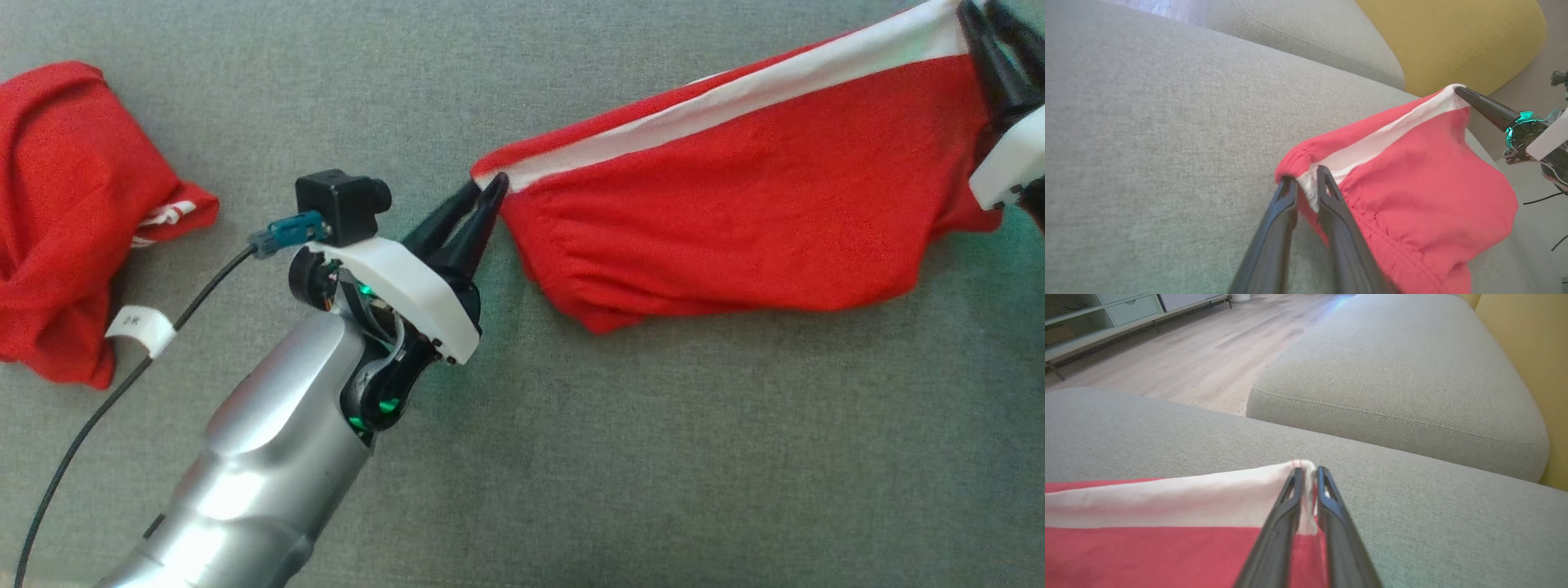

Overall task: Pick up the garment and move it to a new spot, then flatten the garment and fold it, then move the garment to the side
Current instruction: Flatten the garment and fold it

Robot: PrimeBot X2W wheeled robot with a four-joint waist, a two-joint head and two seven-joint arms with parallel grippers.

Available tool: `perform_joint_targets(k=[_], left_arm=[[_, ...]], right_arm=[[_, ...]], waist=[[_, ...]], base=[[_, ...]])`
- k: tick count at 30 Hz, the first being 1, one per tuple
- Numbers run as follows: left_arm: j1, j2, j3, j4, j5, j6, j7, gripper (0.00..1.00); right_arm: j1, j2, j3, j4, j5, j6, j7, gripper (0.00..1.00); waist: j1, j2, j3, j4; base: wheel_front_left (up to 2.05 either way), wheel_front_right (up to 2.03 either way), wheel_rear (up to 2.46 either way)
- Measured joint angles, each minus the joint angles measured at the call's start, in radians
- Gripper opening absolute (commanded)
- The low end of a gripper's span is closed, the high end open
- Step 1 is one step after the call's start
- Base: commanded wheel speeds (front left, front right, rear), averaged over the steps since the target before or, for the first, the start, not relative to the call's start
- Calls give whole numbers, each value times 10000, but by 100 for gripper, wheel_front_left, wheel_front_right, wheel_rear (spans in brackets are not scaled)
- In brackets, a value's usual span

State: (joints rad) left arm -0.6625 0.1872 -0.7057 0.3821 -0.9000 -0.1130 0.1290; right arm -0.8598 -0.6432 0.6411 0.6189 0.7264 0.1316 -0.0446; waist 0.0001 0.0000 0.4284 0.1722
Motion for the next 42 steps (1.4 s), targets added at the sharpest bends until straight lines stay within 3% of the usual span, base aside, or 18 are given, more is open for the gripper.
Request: perform_joint_targets(k=[7, 10, 17, 22, 25, 34, 42], left_arm=[[80, -73, 21, 265, 127, 226, -631, 100], [439, -56, 105, 255, 389, 539, -1271, 100], [1671, 82, 224, -104, 2059, 2127, -3505, 100], [2745, -75, 234, -1049, 3452, 3271, -3785, 100], [3478, -313, 454, -1979, 4228, 3613, -3812, 100], [5003, -830, 1302, -3012, 5708, 3804, -3814, 100], [5302, -1158, 1789, -3051, 5937, 3317, -3814, 100]], right_arm=[[-97, 12, 454, 412, 652, 0, -1162, 100], [107, -31, 577, 320, 976, 0, -1465, 100], [2048, -125, 631, 259, 1682, 0, -1517, 100], [2779, -201, 305, 449, 2079, 0, -1490, 100], [2792, -238, -27, 780, 2201, 0, -1490, 100], [2617, -163, -732, 2525, 2391, 0, -926, 100], [2112, 13, -752, 3348, 2345, 0, -182, 100]], waist=[[0, 0, -373, -90], [-1, 0, -633, -205], [-2, 0, -1320, -494], [-4, 1, -1626, -389], [-2, 0, -1647, -107], [-1, 0, -1490, 1084], [0, 0, -1209, 1853]], base=[[0, 0, 0], [0, 0, 0], [0, 0, 0], [0, 0, 0], [0, 0, 0], [0, 0, 0], [0, 0, 0]])
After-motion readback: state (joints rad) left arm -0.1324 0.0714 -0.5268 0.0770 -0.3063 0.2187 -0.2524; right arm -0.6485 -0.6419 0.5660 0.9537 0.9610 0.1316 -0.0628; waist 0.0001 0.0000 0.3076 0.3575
